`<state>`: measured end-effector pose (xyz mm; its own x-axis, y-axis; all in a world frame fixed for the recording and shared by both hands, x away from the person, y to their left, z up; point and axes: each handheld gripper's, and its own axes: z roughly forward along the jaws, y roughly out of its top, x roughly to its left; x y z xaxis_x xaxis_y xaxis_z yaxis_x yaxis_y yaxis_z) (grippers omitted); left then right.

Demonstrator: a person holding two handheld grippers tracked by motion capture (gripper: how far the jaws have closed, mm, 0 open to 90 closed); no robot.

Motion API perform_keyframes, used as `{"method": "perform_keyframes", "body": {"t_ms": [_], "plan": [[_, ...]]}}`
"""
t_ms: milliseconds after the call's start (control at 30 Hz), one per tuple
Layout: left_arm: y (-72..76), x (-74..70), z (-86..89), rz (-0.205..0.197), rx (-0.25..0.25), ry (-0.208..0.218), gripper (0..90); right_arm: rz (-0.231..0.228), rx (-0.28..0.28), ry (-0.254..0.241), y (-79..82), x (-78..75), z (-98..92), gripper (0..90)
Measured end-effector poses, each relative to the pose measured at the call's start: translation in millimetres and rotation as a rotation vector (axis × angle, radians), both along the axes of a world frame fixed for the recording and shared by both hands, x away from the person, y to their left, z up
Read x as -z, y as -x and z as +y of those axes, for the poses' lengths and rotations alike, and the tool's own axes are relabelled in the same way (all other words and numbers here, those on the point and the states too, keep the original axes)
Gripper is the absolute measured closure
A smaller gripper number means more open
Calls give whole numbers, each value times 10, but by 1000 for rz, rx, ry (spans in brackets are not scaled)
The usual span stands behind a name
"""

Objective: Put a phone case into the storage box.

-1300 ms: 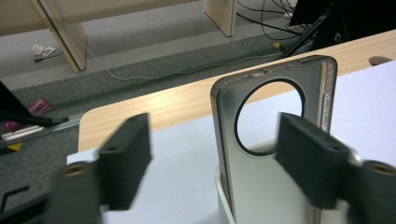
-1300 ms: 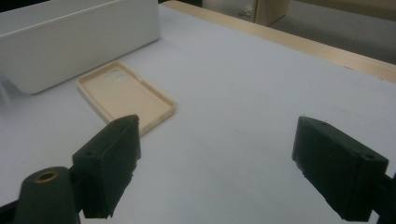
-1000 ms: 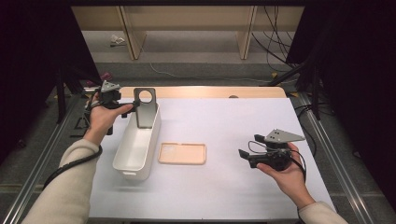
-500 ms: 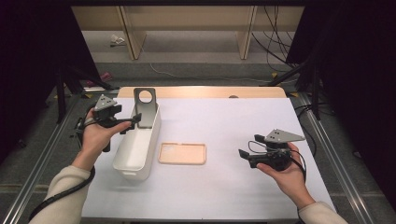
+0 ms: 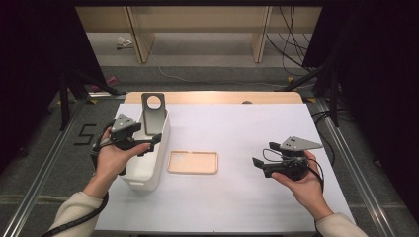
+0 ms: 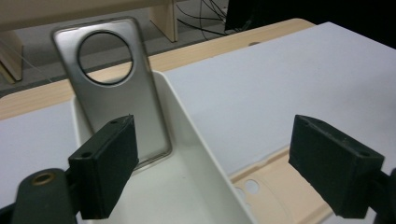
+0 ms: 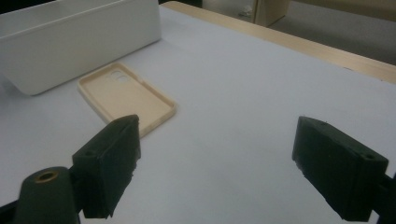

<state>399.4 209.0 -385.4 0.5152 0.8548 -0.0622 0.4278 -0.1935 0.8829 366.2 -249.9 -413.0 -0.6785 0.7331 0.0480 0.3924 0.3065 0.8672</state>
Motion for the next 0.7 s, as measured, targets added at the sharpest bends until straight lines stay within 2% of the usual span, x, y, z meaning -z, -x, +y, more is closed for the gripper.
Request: {"method": "perform_keyframes", "body": {"t_ms": [100, 200, 700], "plan": [[60, -23, -68, -8, 55, 11, 152, -2, 0, -3, -5, -3, 2, 161], [110, -41, -128, -12, 77, 15, 153, -2, -2, -8, -13, -5, 9, 161], [185, -16, -342, -9, 140, 1, 156, 8, 6, -15, -50, 10, -5, 161]]}}
